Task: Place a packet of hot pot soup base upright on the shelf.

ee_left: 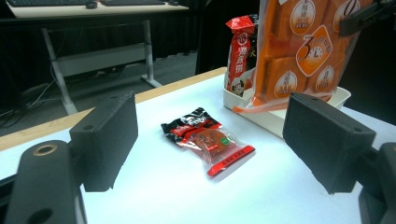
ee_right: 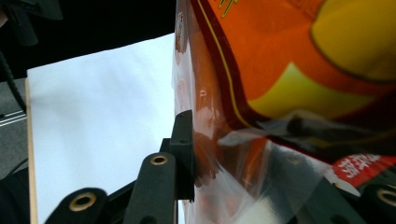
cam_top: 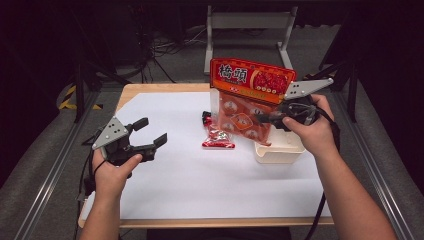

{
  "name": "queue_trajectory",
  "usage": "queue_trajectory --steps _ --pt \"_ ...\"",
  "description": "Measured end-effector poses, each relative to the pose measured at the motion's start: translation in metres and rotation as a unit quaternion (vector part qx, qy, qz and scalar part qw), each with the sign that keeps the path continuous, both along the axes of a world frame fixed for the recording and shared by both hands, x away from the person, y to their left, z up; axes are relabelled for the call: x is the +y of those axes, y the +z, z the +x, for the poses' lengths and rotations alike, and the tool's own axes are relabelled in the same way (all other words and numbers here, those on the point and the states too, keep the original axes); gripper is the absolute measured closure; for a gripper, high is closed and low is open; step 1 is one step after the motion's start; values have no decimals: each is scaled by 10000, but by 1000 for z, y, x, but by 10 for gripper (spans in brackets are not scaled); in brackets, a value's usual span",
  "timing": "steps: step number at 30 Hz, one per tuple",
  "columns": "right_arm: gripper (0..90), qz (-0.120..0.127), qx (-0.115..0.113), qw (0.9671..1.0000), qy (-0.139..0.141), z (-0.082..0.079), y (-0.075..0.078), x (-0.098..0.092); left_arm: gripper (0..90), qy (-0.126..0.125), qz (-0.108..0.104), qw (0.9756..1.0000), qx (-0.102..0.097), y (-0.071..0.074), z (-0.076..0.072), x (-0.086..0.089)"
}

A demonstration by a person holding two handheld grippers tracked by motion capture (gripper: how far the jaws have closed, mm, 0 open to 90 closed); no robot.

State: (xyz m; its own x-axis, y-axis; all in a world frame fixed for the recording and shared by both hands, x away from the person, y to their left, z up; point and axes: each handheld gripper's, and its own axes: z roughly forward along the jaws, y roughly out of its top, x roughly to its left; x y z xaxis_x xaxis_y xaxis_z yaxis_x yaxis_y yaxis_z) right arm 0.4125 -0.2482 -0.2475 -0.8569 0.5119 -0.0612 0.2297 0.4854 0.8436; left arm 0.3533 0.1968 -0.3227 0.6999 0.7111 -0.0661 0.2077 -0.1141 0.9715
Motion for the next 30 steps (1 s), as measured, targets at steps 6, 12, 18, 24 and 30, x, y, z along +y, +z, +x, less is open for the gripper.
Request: queue_trajectory --steps 6,12,18,24,30 --pt "703 5 -30 9999 -133 4 1 -8 188 11 11 10000 42 -3 2 1" --pt "702 8 -87 9996 -271 6 2 -19 187 21 16 10000 94 -5 3 2" --pt "702 37 -160 9989 -428 7 1 -32 160 28 3 9999 148 -5 4 1" --pt "703 16 -251 9981 -567 9 -1 -41 140 54 149 9998 151 -5 6 -2" --pt "703 46 -309 9971 -697 10 -4 -49 133 125 185 9996 183 -6 6 -1"
